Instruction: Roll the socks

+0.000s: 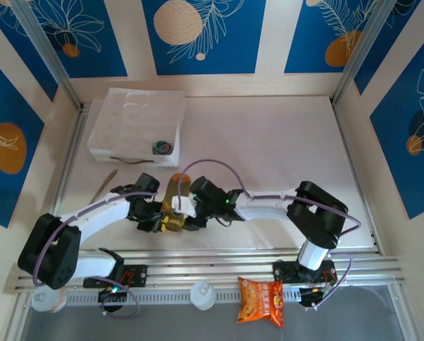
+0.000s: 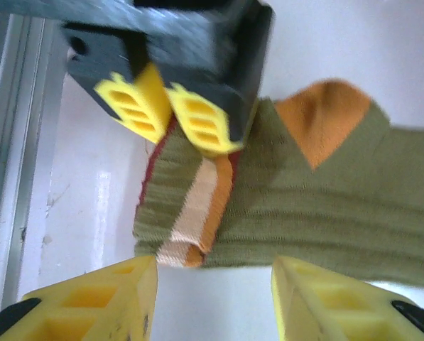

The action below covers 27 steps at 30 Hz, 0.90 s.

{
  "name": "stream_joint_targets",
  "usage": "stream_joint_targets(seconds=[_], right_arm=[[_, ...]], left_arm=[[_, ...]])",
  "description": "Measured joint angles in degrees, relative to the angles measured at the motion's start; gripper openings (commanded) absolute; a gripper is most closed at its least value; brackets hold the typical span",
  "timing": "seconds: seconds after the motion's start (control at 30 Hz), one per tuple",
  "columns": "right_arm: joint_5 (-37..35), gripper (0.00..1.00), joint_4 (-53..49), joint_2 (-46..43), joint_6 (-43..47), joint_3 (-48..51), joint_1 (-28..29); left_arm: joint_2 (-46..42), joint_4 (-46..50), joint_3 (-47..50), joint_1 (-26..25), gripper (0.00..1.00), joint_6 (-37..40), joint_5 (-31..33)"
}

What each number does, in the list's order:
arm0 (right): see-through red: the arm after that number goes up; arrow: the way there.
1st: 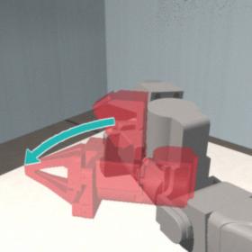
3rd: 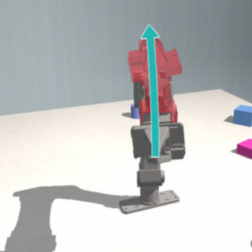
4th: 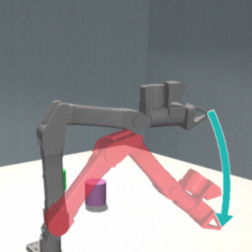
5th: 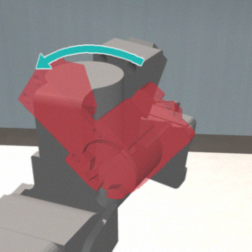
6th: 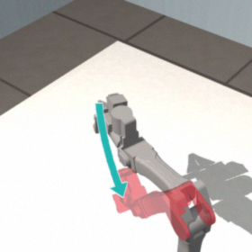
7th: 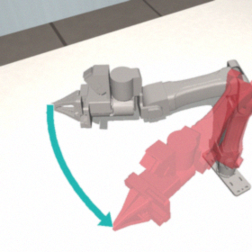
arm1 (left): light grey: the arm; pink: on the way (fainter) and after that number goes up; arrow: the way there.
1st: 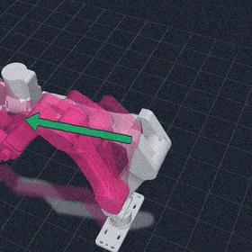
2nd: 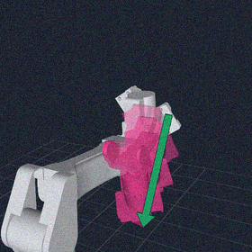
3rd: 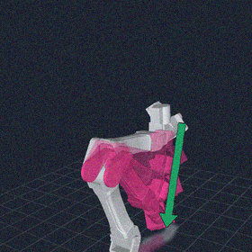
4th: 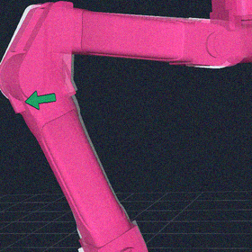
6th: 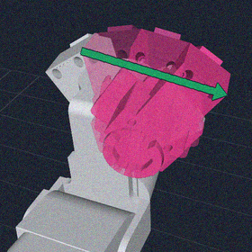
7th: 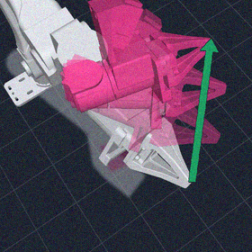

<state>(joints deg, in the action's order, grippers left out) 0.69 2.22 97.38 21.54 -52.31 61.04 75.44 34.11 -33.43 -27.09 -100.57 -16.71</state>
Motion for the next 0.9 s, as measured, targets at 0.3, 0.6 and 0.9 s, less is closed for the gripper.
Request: stream_joint_targets(seconds=[0.3,0.6,0.9], right_arm=[[-13.5,0.46,1.9,2.0,9.9,-0.2,8.8],[-19.6,0.11,1.2,8.8,11.4,-4.2,9.1],[-15.1,0.0,-2.0,11.2,3.3,-8.5,6.6]], left_arm=[[2.3,1.3,-1.3,1.4,0.12,0.4,-1.9],[3.4,1.9,-2.3,3.0,0.16,2.3,-4.0],[-3.7,7.6,-3.1,4.2,0.65,5.5,2.7]])
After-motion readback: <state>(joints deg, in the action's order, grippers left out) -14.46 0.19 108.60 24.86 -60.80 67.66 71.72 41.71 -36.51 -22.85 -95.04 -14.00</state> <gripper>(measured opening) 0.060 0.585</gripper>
